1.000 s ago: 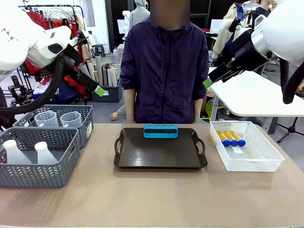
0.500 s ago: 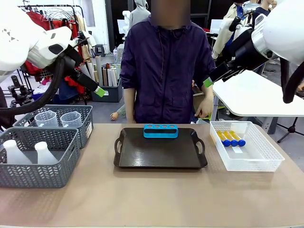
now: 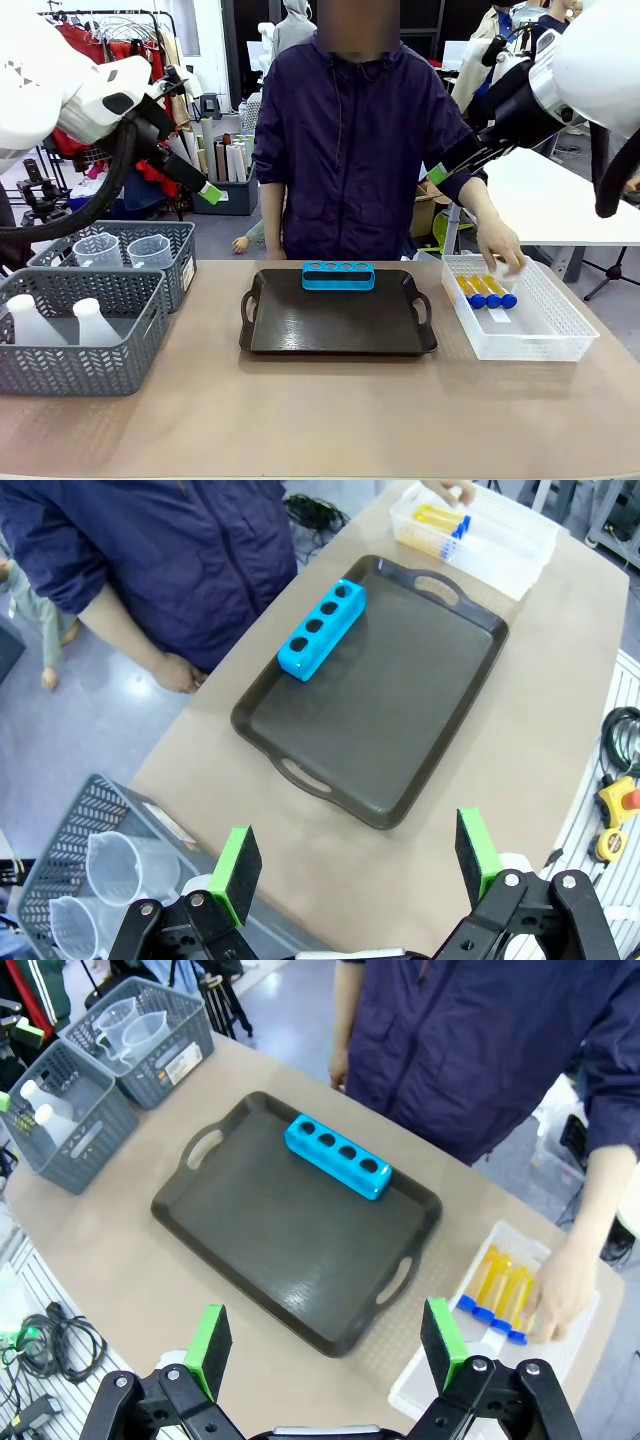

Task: Prepare the laboratory tools.
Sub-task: Pick up one Large Measuring Cup and place it on the Handle tray.

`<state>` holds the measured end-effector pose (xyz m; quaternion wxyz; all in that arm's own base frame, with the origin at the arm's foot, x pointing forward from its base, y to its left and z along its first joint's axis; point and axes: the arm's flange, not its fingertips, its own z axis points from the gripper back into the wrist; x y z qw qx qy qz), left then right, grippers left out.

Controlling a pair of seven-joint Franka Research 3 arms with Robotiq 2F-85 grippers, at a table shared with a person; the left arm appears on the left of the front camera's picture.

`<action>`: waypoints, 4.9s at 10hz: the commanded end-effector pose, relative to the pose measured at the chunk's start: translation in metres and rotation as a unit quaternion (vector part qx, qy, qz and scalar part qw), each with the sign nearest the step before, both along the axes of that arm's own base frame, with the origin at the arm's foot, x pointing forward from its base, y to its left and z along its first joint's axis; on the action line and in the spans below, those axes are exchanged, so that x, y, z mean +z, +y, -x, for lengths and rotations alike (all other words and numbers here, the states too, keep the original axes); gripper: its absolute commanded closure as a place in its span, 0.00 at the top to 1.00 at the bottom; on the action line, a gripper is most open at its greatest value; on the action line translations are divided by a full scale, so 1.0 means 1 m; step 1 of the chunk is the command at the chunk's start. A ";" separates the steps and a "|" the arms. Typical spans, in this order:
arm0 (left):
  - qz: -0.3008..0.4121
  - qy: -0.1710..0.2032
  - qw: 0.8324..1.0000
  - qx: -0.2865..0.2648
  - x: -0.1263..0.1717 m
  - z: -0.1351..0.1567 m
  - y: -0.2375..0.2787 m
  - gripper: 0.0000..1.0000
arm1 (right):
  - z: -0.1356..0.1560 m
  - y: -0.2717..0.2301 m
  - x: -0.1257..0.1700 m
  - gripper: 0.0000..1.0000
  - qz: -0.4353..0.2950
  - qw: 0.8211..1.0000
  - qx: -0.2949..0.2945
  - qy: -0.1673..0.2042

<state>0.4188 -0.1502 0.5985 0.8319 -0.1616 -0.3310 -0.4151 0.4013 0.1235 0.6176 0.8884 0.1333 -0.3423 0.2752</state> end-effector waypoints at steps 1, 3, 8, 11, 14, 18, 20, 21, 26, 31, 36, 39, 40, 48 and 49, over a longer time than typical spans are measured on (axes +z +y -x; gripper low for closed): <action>0.000 -0.003 1.000 0.000 0.001 0.000 0.001 1.00 | 0.000 0.000 0.000 1.00 -0.004 1.000 0.002 0.002; 0.000 -0.003 1.000 0.000 0.001 0.000 0.001 1.00 | 0.000 0.000 0.000 1.00 -0.004 1.000 0.002 0.002; -0.043 0.018 0.998 0.033 0.010 -0.002 0.009 1.00 | 0.000 0.000 0.000 1.00 -0.004 1.000 0.002 0.002; -0.124 0.067 0.981 0.130 0.013 -0.021 0.054 1.00 | 0.000 0.000 0.000 1.00 -0.004 1.000 0.002 0.002; -0.159 0.112 0.958 0.211 -0.013 -0.043 0.112 1.00 | 0.000 0.000 0.000 1.00 -0.004 1.000 0.002 0.002; -0.163 0.118 0.952 0.231 -0.032 -0.049 0.145 1.00 | 0.000 0.000 0.000 1.00 -0.004 1.000 0.002 0.002; -0.163 0.118 0.952 0.231 -0.032 -0.049 0.145 1.00 | 0.000 0.000 0.000 1.00 -0.004 1.000 0.002 0.002; -0.163 0.118 0.952 0.231 -0.032 -0.049 0.145 1.00 | 0.000 0.000 0.000 1.00 -0.004 1.000 0.002 0.002; -0.179 0.134 0.925 0.307 -0.091 -0.089 0.199 1.00 | 0.000 0.000 0.000 1.00 -0.004 1.000 0.002 0.002; -0.156 0.171 0.910 0.344 -0.149 -0.134 0.247 1.00 | 0.000 0.000 0.000 1.00 -0.004 1.000 0.002 0.002; -0.146 0.168 0.907 0.359 -0.174 -0.167 0.252 1.00 | 0.000 0.000 0.000 1.00 -0.004 1.000 0.002 0.002; -0.142 0.170 0.907 0.358 -0.189 -0.178 0.256 1.00 | 0.000 0.000 0.000 1.00 -0.004 1.000 0.002 0.002; -0.142 0.174 0.906 0.359 -0.194 -0.183 0.256 1.00 | 0.000 0.000 0.000 1.00 -0.004 1.000 0.002 0.002; -0.165 0.173 0.905 0.353 -0.208 -0.193 0.253 0.23 | 0.000 0.000 0.000 1.00 -0.004 1.000 0.002 0.002; -0.165 0.174 0.904 0.354 -0.207 -0.193 0.252 0.03 | 0.000 0.000 0.000 1.00 -0.004 1.000 0.002 0.002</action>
